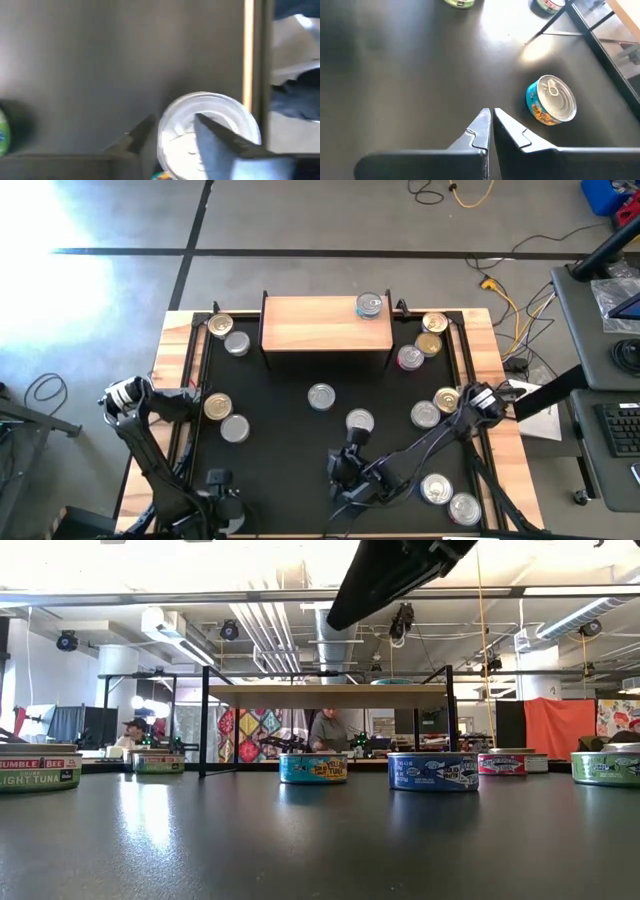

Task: Stack canned seafood by type on shelf
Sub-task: Stack the light blue tuna can on top of the light blue tuna can on the shelf

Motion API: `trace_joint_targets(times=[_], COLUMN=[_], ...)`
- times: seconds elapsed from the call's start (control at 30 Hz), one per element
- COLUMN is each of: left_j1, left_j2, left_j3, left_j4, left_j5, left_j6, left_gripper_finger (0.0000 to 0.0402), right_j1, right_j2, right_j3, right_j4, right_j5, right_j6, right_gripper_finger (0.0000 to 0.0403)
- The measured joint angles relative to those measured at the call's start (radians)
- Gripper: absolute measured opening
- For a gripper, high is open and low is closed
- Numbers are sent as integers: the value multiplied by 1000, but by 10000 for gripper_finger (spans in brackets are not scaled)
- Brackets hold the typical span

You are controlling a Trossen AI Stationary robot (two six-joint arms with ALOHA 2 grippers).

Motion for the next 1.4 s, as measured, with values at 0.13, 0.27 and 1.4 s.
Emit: trace_joint_targets(times=[0.13, 0.27, 1.4], left_j1=[-5, -19, 148], left_j2=[-1, -1, -124], left_j3=[-25, -69, -133], left_j4=[81, 145, 362], left_j5=[31, 72, -145], left_j6=[-25, -101, 374], left_gripper_finger=[17, 8, 0], right_j1=[-16, -19, 102], right_j2=[0, 0, -2], right_j3=[0, 0, 9], right_j4=[3, 4, -9], right_j5=[-2, -5, -16], right_j6=[-4, -4, -20], right_gripper_finger=[13, 13, 13])
